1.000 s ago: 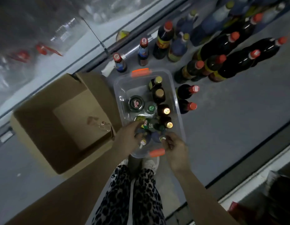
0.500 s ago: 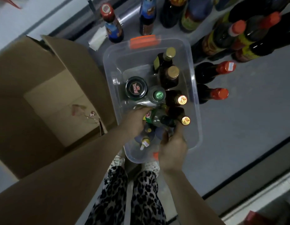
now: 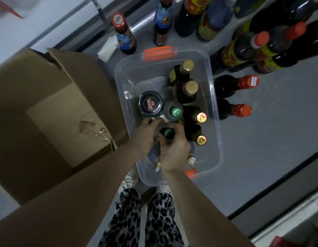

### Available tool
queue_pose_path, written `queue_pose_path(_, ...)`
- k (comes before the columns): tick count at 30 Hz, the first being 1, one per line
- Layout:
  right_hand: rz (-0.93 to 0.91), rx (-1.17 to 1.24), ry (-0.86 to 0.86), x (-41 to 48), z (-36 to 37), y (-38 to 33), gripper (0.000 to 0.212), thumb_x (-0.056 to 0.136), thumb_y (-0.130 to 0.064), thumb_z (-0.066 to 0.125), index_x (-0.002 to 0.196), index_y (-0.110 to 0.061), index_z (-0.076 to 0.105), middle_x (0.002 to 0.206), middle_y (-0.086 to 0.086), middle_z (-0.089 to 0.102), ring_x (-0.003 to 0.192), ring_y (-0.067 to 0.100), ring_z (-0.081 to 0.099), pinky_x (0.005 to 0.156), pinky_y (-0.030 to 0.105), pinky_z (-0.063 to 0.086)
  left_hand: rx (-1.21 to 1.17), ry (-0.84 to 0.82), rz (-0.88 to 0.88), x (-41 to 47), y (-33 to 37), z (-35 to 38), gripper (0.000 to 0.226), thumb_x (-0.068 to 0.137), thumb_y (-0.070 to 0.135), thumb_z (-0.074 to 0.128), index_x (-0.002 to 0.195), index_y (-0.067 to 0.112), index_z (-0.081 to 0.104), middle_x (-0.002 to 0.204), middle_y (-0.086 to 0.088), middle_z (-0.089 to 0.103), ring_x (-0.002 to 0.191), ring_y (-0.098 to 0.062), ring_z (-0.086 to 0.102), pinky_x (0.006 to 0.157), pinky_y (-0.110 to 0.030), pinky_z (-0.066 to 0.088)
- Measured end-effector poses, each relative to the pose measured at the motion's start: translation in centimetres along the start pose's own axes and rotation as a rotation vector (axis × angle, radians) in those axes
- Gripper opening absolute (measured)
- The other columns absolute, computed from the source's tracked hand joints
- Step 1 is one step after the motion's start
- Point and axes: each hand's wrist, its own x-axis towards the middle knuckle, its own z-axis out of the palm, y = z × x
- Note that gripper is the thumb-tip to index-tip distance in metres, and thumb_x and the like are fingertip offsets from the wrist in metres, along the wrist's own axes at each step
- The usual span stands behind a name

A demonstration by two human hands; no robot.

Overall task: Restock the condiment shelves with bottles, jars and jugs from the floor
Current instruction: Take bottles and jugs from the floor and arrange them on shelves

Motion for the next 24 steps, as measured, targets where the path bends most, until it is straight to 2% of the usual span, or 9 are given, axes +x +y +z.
queue_pose_path(4, -0.094, 0.020, -0.035, -0.5, -1.9, -0.8, 0.033, 0.087, -0.001, 0.072, 0.115, -0.008, 0.057, 0.101, 0.006, 0.070, 0.094, 0.023, 0.067, 0.083, 0.040, 0.055, -0.070, 0.004, 0.082, -1.3, 0.7, -1.5, 0.073, 0.082, 0.009, 0.074, 0.147, 0.020, 0.042, 0.144, -0.008, 0.045, 0.128, -0.029, 0.049, 0.101, -0.032, 0.041)
queue_pose_path(7, -0.156, 0.089, -0.071, -1.3, -4.9, -2.4, 0.035, 0.087, -0.007, 0.074, 0.115, -0.013, 0.054, 0.100, -0.003, 0.066, 0.091, 0.009, 0.063, 0.080, 0.035, 0.055, -0.133, -0.015, 0.174, -3.1, 1.7, -3.7, 0.077, 0.075, 0.005, 0.080, 0.144, 0.015, 0.046, 0.140, -0.007, 0.053, 0.127, -0.024, 0.051, 0.096, -0.017, 0.035)
queue_pose_path(11, -0.109, 0.310, -0.102, -2.1, -9.8, -6.2, 0.042, 0.083, -0.023, 0.081, 0.110, -0.035, 0.051, 0.101, -0.011, 0.069, 0.094, 0.007, 0.068, 0.078, 0.027, 0.056, -0.175, -0.023, 0.238, -6.2, 3.8, -7.4, 0.080, 0.071, 0.013, 0.086, 0.141, 0.016, 0.048, 0.131, -0.006, 0.060, 0.118, -0.021, 0.056, 0.090, -0.021, 0.040)
queue_pose_path(13, -0.099, 0.444, -0.100, -2.4, -11.9, -8.7, 0.042, 0.080, -0.023, 0.084, 0.106, -0.034, 0.053, 0.101, -0.008, 0.070, 0.098, 0.011, 0.069, 0.080, 0.025, 0.056, -0.191, -0.023, 0.241, -8.0, 5.4, -9.4, 0.085, 0.069, 0.017, 0.088, 0.142, 0.015, 0.045, 0.130, -0.002, 0.059, 0.116, -0.018, 0.055, 0.092, -0.022, 0.043)
queue_pose_path(15, -0.110, 0.519, -0.111, -2.9, -13.9, -11.9, 0.040, 0.077, -0.022, 0.084, 0.102, -0.032, 0.055, 0.100, -0.001, 0.070, 0.099, 0.016, 0.069, 0.081, 0.027, 0.056, -0.266, -0.006, 0.244, -10.0, 7.3, -11.6, 0.081, 0.068, 0.019, 0.089, 0.136, 0.020, 0.045, 0.119, 0.012, 0.059, 0.108, -0.009, 0.056, 0.082, -0.009, 0.042)
queue_pose_path(16, -0.127, 0.539, -0.125, -3.2, -15.0, -13.7, 0.037, 0.076, -0.022, 0.083, 0.101, -0.032, 0.056, 0.099, 0.001, 0.071, 0.097, 0.017, 0.069, 0.081, 0.028, 0.056, -0.295, 0.008, 0.248, -11.2, 8.3, -12.8, 0.077, 0.068, 0.021, 0.089, 0.131, 0.022, 0.045, 0.113, 0.016, 0.059, 0.104, -0.007, 0.058, 0.078, -0.007, 0.042)
queue_pose_path(19, -0.205, 0.551, -0.188, -4.2, -18.6, -18.4, 0.030, 0.084, -0.014, 0.079, 0.100, -0.028, 0.059, 0.096, 0.004, 0.071, 0.093, 0.019, 0.070, 0.079, 0.031, 0.056, -0.323, 0.049, 0.261, -14.7, 11.5, -16.6, 0.080, 0.067, 0.025, 0.089, 0.132, 0.020, 0.043, 0.117, 0.009, 0.061, 0.109, -0.009, 0.060, 0.082, -0.024, 0.049)
queue_pose_path(22, -0.262, 0.553, -0.222, -5.4, -22.6, -22.8, 0.023, 0.086, -0.016, 0.077, 0.099, -0.023, 0.060, 0.088, 0.000, 0.071, 0.085, 0.017, 0.069, 0.075, 0.032, 0.054, -0.416, 0.063, 0.294, -18.7, 14.5, -20.7, 0.069, 0.070, 0.020, 0.088, 0.122, 0.034, 0.045, 0.113, 0.019, 0.062, 0.101, 0.014, 0.057, 0.080, -0.011, 0.045)
queue_pose_path(24, -0.307, 0.541, -0.241, -6.4, -25.2, -25.7, 0.023, 0.085, -0.020, 0.077, 0.101, -0.020, 0.060, 0.087, -0.001, 0.070, 0.084, 0.017, 0.069, 0.076, 0.033, 0.054, -0.523, 0.050, 0.303, -21.7, 16.3, -23.2, 0.061, 0.075, 0.010, 0.084, 0.118, 0.036, 0.050, 0.114, 0.014, 0.066, 0.106, 0.006, 0.062, 0.090, -0.015, 0.047)
